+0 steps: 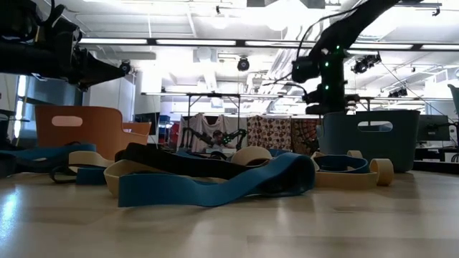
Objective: Sort rubber bands into baskets
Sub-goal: Put the white rubber band into the blue bin
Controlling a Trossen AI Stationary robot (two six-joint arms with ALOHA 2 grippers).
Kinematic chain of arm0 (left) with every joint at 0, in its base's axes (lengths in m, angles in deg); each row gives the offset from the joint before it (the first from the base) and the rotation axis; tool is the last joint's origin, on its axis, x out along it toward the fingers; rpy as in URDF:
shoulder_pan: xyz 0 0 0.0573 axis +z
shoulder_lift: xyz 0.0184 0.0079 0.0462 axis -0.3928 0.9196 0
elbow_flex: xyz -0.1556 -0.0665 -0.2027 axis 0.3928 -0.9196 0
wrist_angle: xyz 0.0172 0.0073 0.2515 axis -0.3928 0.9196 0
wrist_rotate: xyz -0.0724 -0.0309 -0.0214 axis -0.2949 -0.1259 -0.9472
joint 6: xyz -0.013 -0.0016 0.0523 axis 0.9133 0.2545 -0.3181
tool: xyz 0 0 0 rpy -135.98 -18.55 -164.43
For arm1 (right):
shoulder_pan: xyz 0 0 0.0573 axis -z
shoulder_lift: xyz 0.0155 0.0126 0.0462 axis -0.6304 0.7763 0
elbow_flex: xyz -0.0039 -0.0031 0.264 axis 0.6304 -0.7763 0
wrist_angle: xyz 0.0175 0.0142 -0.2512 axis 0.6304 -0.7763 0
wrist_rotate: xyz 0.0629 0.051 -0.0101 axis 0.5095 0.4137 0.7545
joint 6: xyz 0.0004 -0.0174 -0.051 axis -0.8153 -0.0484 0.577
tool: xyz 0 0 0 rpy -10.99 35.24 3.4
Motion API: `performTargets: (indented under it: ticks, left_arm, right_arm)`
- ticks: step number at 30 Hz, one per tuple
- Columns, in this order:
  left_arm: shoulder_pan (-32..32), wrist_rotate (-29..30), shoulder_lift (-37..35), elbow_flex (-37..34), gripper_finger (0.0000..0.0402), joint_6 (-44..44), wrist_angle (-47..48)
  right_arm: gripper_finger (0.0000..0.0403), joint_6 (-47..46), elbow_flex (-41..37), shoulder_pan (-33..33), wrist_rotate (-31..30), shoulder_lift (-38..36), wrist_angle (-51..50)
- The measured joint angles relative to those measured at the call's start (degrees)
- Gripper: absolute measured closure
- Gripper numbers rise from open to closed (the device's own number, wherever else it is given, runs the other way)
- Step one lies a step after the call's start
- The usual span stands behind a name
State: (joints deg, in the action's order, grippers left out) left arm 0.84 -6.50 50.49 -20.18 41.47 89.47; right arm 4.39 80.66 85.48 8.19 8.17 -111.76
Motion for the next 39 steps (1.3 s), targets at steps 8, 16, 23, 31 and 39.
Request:
performTargets:
  ticks: [8, 16, 23, 31, 39]
  left_arm:
    - [0.0, 1.6, 0.0, 0.0, 0.0402, 0.6, 0.0]
    - [0.0, 2.2, 0.0, 0.0, 0.0401, 0.5, 0.0]
    - [0.0, 2.2, 0.0, 0.0, 0.0401, 0.5, 0.0]
    - [0.0, 2.2, 0.0, 0.0, 0.0401, 0.5, 0.0]
    - [0.0, 2.2, 0.0, 0.0, 0.0402, 0.5, 0.0]
  right_arm:
    - [0.0403, 3.9, 1.1, 0.0, 4.8, 2.5, 2.9]
    - [0.0403, 10.0, 1.1, -2.8, 6.0, 2.5, 3.3]
    - [0.0403, 8.7, 1.1, -6.2, 7.2, 1.3, 2.2]
    - [0.0397, 1.0, 0.8, -7.0, 7.9, 0.0, -3.9]
    - [0.0387, -0.9, -1.0, -3.8, 6.7, 0.1, -5.8]
